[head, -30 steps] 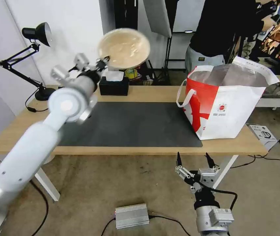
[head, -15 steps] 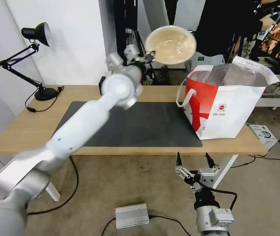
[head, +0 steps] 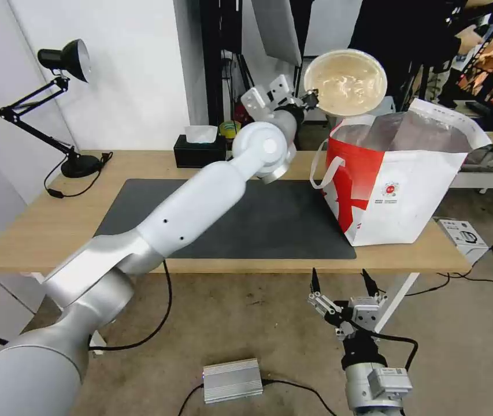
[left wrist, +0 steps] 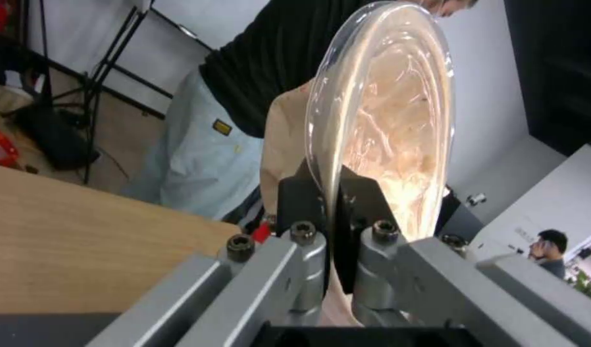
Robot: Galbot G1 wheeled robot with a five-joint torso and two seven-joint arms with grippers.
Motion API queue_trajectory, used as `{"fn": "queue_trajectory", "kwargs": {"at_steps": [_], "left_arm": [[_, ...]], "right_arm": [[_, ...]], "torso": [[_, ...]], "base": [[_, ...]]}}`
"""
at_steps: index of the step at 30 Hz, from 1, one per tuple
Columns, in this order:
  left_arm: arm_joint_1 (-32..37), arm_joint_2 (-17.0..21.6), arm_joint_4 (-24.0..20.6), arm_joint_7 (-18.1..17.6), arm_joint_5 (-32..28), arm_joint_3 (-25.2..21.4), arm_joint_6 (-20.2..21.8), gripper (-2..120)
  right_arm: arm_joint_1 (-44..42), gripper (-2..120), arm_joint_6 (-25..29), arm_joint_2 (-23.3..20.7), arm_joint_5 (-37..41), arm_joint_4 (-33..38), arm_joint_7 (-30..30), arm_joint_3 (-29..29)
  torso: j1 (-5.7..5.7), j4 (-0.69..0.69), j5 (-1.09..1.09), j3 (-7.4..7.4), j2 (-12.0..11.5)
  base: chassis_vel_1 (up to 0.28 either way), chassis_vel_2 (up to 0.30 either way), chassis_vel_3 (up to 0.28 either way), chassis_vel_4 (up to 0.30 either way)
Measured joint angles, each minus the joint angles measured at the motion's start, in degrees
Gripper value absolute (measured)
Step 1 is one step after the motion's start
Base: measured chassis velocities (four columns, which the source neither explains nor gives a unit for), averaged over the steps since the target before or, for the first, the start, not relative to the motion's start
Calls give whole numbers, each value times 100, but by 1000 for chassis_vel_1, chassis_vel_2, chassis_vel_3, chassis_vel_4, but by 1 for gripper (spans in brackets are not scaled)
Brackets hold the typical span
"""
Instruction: Pick up the trash from the table and place it into the takeout bag.
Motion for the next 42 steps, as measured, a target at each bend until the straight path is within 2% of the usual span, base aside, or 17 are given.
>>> {"fn": "queue_trajectory", "kwargs": {"at_steps": [6, 14, 16, 18, 23, 26, 34, 42], "left_arm": [[-58, -107, 215, 96, 174, 187, 16, 1], [-101, -405, 642, 256, 1114, 551, 36, 1], [-113, -430, 693, 282, 1191, 574, 36, 1], [-168, -500, 903, 422, 1476, 677, 22, 1], [-208, -560, 1089, 570, 1727, 773, -1, 1], [-229, -580, 1249, 719, 2142, 934, -61, 1], [-222, -599, 1418, 939, 2885, 1141, -155, 1], [-203, -620, 1539, 1141, 3150, 1224, -200, 1]], "right_arm": [[0, 100, 0, 0, 0, 0, 0, 0], [0, 100, 0, 0, 0, 0, 0, 0], [0, 100, 0, 0, 0, 0, 0, 0], [0, 100, 0, 0, 0, 0, 0, 0], [0, 100, 0, 0, 0, 0, 0, 0], [0, 100, 0, 0, 0, 0, 0, 0], [0, 100, 0, 0, 0, 0, 0, 0], [0, 100, 0, 0, 0, 0, 0, 0]], "torso": [[0, 0, -1, 0, 0], [0, -1, -1, 0, 0], [0, -1, -1, 0, 0], [0, -1, 0, 0, 0], [0, 0, -1, 0, 0], [0, -1, -1, 0, 0], [-1, -1, -1, 0, 0], [-1, 0, -1, 0, 0]], "base": [[0, 0, 0, 0], [0, 0, 0, 0], [0, 0, 0, 0], [0, 0, 0, 0], [0, 0, 0, 0], [0, 0, 0, 0], [0, 0, 0, 0], [0, 0, 0, 0]]}}
